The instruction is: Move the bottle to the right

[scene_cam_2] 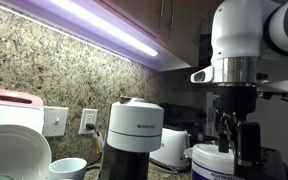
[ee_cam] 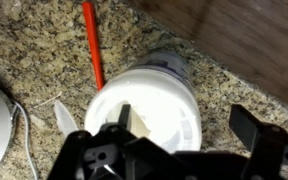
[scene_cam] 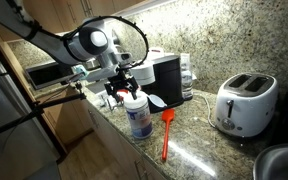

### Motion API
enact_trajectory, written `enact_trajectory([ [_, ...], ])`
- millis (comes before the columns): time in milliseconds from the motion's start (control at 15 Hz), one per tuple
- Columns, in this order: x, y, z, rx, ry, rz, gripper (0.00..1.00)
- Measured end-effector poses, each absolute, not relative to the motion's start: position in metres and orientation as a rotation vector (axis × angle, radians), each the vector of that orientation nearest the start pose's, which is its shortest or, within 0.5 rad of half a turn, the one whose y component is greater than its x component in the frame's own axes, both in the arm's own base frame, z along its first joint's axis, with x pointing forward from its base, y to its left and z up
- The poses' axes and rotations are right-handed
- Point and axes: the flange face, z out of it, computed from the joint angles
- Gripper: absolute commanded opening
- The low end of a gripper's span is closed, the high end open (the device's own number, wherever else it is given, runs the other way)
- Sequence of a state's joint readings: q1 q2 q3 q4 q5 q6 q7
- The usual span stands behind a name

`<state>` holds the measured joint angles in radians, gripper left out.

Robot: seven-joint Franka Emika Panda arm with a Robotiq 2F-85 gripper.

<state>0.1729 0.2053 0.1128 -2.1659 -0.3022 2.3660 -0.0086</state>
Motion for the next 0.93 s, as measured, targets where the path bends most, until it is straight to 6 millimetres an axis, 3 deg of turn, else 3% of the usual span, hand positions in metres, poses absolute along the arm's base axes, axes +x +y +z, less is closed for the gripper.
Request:
enact_trajectory([
  [267, 0.539, 0.182, 0.316, -3.245, -0.907, -0.034, 1.00],
  [467, 0.540, 0.193, 0.324, -3.274, -0.927, -0.069, 1.00],
  [733, 0.534, 0.191, 0.332, -3.346, -0.848, -0.151, 1.00],
  [933, 0.507, 0.180, 0.337, -3.367, -0.786, -0.252, 1.00],
])
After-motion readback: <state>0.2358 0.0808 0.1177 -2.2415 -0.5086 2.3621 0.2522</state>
